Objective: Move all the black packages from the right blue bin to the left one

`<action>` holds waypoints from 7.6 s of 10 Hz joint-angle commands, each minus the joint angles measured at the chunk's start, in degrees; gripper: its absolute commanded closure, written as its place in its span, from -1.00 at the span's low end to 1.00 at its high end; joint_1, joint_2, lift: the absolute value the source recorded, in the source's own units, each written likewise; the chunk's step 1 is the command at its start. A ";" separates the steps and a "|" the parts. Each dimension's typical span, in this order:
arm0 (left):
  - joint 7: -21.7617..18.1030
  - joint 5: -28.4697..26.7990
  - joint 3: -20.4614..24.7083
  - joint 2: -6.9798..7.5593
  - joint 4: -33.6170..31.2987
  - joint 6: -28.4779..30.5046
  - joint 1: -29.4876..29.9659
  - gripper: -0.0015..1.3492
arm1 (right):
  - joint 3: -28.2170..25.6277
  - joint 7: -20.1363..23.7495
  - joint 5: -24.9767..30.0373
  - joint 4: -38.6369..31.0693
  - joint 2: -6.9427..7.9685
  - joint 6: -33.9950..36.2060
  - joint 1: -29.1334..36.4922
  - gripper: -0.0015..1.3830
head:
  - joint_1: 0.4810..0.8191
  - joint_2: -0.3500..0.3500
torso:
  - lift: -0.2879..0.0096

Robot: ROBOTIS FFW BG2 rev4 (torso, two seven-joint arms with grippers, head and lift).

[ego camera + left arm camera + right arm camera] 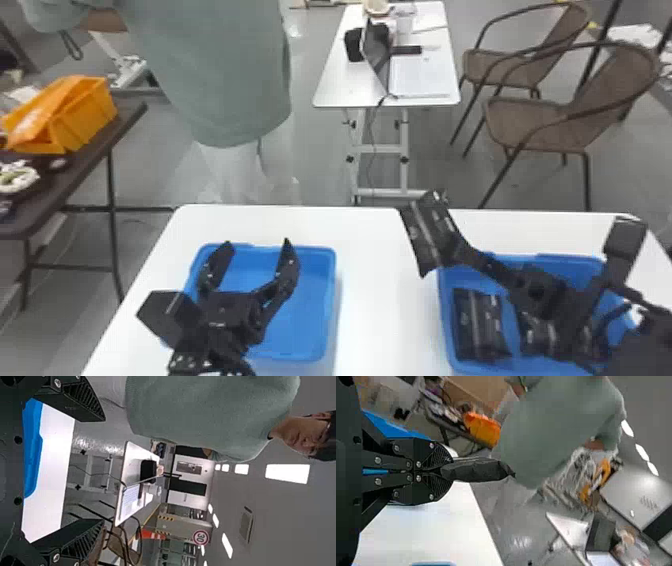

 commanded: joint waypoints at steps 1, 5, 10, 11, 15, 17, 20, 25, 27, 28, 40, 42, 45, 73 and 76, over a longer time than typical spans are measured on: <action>-0.02 4.60 -0.83 1.80 -1.53 4.13 -1.97 -0.83 | 4.16 6.76 5.76 8.04 -0.47 -2.79 -6.48 0.63 | 0.27 0.53 | 0.66; -2.39 27.10 -2.50 4.96 -2.40 15.38 -8.65 -0.84 | 17.17 26.80 7.60 28.34 0.14 -12.80 -20.19 0.63 | 0.27 0.64 | 0.66; -9.42 34.75 -1.71 3.73 -0.47 22.67 -11.81 -0.62 | 22.97 29.35 2.42 33.70 0.58 -14.21 -22.91 0.63 | 0.27 0.71 | 0.66; -9.60 34.66 -1.36 3.73 -0.56 23.82 -11.99 0.11 | 22.88 29.35 2.42 33.70 0.50 -14.30 -22.91 0.63 | 0.27 0.70 | 0.66; -7.57 31.06 -1.54 3.38 -1.26 20.48 -10.76 0.81 | 22.80 29.26 3.12 33.35 0.41 -14.74 -22.47 0.40 | 0.27 0.70 | 0.66; -7.31 29.30 -1.45 3.38 -1.53 18.10 -10.41 0.81 | 22.18 29.26 4.09 33.00 0.32 -14.83 -21.95 -0.53 | 0.27 0.72 | 0.66; -4.41 17.17 1.54 2.85 -1.79 12.74 -7.07 0.81 | 14.80 23.98 16.65 23.95 0.41 -12.89 -16.85 -0.83 | 0.27 0.75 | 0.66; -3.88 -17.37 4.97 -0.49 -1.35 18.98 -0.12 0.81 | 4.51 12.91 37.66 5.93 3.31 -11.75 -2.96 -0.82 | 0.27 0.64 | 0.66; -4.76 -27.39 4.26 -0.22 -0.56 20.04 -0.74 0.81 | 4.43 11.33 42.58 3.56 3.92 -12.80 -1.21 -0.82 | 0.27 0.61 | 0.66; -5.38 -31.87 3.74 -0.31 -0.38 20.65 -1.71 0.81 | 4.43 11.24 44.87 2.50 4.28 -13.16 -0.77 -0.82 | 0.27 0.60 | 0.66; -0.19 0.12 2.24 -2.33 -7.50 15.82 0.58 -0.38 | -1.29 -9.68 29.57 -5.23 6.56 -7.36 11.28 -0.82 | 0.27 0.25 | 0.66; 0.07 0.12 2.07 -1.81 -7.50 15.82 0.58 -0.38 | -1.37 -16.27 24.30 -5.85 6.56 -6.92 13.21 -0.81 | 0.27 0.23 | 0.66; 0.07 0.03 2.07 -1.72 -7.50 15.73 0.58 -0.37 | -2.25 -19.96 19.64 -2.68 6.39 -6.39 13.21 -0.74 | 0.27 0.21 | 0.66; 0.34 0.47 1.36 -0.93 -6.62 12.13 -0.48 -0.38 | -5.42 -26.64 1.54 -11.38 1.90 10.66 6.44 0.85 | 0.27 0.28 | 0.66; 0.34 5.74 1.98 -0.66 -6.45 15.03 -2.50 -0.38 | -1.46 -21.54 -3.91 -9.89 -1.70 11.89 -1.03 0.86 | 0.27 0.33 | 0.66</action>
